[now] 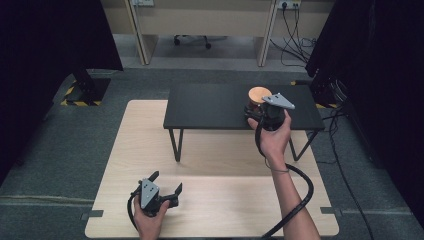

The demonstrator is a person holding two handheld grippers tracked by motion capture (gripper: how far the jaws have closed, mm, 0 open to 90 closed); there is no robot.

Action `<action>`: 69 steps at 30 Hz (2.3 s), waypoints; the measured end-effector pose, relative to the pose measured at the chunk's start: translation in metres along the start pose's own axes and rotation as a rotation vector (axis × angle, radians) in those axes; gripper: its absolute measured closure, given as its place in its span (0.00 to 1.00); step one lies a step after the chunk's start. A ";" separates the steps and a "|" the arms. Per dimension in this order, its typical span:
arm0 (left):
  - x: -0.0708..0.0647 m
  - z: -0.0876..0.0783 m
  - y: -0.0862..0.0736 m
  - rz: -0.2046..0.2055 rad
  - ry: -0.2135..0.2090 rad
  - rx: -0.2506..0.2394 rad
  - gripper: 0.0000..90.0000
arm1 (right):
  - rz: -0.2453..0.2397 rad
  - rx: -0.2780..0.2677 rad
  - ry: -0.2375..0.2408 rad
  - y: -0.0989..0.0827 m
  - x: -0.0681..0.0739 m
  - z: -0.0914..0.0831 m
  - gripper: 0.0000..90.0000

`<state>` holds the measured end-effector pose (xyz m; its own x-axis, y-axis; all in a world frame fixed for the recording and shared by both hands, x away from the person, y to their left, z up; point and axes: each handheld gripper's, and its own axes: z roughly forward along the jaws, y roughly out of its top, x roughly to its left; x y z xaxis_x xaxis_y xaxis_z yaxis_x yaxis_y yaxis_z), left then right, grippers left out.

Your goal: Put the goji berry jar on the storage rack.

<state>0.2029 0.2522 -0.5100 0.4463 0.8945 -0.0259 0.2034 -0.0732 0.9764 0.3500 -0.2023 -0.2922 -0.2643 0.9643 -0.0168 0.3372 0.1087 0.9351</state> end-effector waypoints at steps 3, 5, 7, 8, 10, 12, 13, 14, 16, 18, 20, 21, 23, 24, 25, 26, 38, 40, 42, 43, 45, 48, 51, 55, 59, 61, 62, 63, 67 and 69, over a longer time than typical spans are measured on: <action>0.000 0.000 0.000 0.002 0.000 0.002 0.02 | -0.001 0.001 0.002 0.000 -0.001 0.000 0.29; 0.000 0.000 0.000 0.004 0.000 0.001 0.02 | 0.000 0.004 0.003 0.001 -0.001 0.000 0.29; 0.000 0.000 0.000 -0.001 0.000 0.001 0.02 | 0.002 0.004 0.003 0.001 -0.001 0.000 0.29; 0.000 0.000 0.000 -0.001 0.000 0.002 0.02 | 0.003 0.003 -0.001 0.001 0.000 0.000 0.29; 0.001 0.000 0.000 -0.005 -0.001 0.001 0.02 | -0.002 0.003 0.002 0.001 -0.001 0.000 0.28; 0.001 0.000 0.000 -0.007 -0.002 0.001 0.02 | 0.000 0.000 -0.007 0.000 0.000 0.000 0.18; 0.001 0.000 0.000 -0.008 -0.002 0.000 0.02 | 0.000 -0.005 -0.010 -0.001 0.001 -0.001 0.13; 0.001 0.000 0.000 -0.007 -0.002 0.001 0.02 | 0.000 -0.011 -0.010 -0.002 0.001 -0.003 0.09; 0.001 0.000 0.000 -0.007 -0.001 0.002 0.02 | -0.004 -0.033 -0.013 -0.004 0.003 -0.008 0.01; 0.001 0.000 0.000 -0.006 -0.001 0.003 0.02 | -0.010 -0.055 -0.011 -0.006 0.003 -0.016 0.01; 0.001 0.000 0.000 -0.007 -0.001 0.001 0.02 | -0.017 -0.057 -0.003 -0.006 0.003 -0.021 0.01; 0.001 0.000 0.000 -0.008 -0.001 0.000 0.02 | -0.017 -0.058 0.005 -0.007 0.002 -0.025 0.00; 0.001 0.000 0.000 -0.009 -0.001 0.000 0.02 | -0.003 -0.058 0.026 -0.009 -0.002 -0.031 0.01; 0.001 0.000 0.000 -0.007 0.000 0.000 0.02 | -0.001 -0.061 0.029 -0.010 -0.003 -0.034 0.01; 0.001 0.000 0.000 -0.006 0.000 0.001 0.02 | 0.003 -0.065 0.033 -0.012 -0.005 -0.037 0.01; 0.001 0.000 0.000 -0.006 0.000 0.001 0.02 | 0.005 -0.067 0.037 -0.013 -0.006 -0.039 0.01; 0.000 0.000 0.000 0.000 0.001 0.000 0.02 | 0.013 -0.083 0.074 -0.037 -0.015 -0.068 0.01; 0.000 0.000 0.000 -0.001 0.001 -0.001 0.02 | 0.009 -0.086 0.083 -0.041 -0.015 -0.071 0.01; 0.000 0.000 0.000 -0.003 0.001 -0.002 0.02 | 0.006 -0.093 0.084 -0.044 -0.014 -0.075 0.01; 0.000 0.000 0.000 -0.004 0.001 -0.001 0.02 | 0.003 -0.095 0.086 -0.045 -0.014 -0.078 0.01; 0.000 0.000 0.000 -0.003 0.001 -0.001 0.02 | -0.003 -0.100 0.086 -0.046 -0.013 -0.081 0.01; 0.000 0.000 0.000 -0.002 0.001 -0.002 0.02 | -0.004 -0.109 0.092 -0.048 -0.013 -0.086 0.01; 0.000 0.000 0.000 -0.002 0.001 -0.002 0.02 | -0.004 -0.120 0.098 -0.050 -0.014 -0.091 0.01; 0.000 -0.001 -0.001 -0.005 0.000 -0.005 0.02 | -0.016 -0.126 0.103 -0.055 -0.013 -0.098 0.01; 0.000 0.000 -0.001 -0.002 0.000 -0.003 0.02 | -0.016 -0.136 0.111 -0.070 -0.014 -0.111 0.01; 0.000 0.000 -0.001 0.002 0.001 -0.004 0.02 | -0.019 -0.138 0.111 -0.074 -0.014 -0.115 0.01; 0.000 0.000 -0.001 0.002 0.001 -0.005 0.02 | -0.020 -0.139 0.112 -0.077 -0.015 -0.118 0.01; 0.000 -0.001 -0.001 0.000 0.001 -0.006 0.02 | -0.022 -0.139 0.114 -0.078 -0.015 -0.120 0.01; 0.000 -0.001 -0.001 -0.001 0.002 -0.007 0.02 | -0.040 -0.146 0.110 -0.081 -0.017 -0.129 0.01; 0.000 -0.001 -0.001 0.004 0.002 -0.007 0.02 | -0.041 -0.147 0.110 -0.083 -0.017 -0.132 0.01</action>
<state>0.2018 0.2523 -0.5112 0.4454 0.8951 -0.0218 0.1953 -0.0734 0.9780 0.2072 -0.2599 -0.3224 -0.3752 0.9266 -0.0246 0.1903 0.1030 0.9763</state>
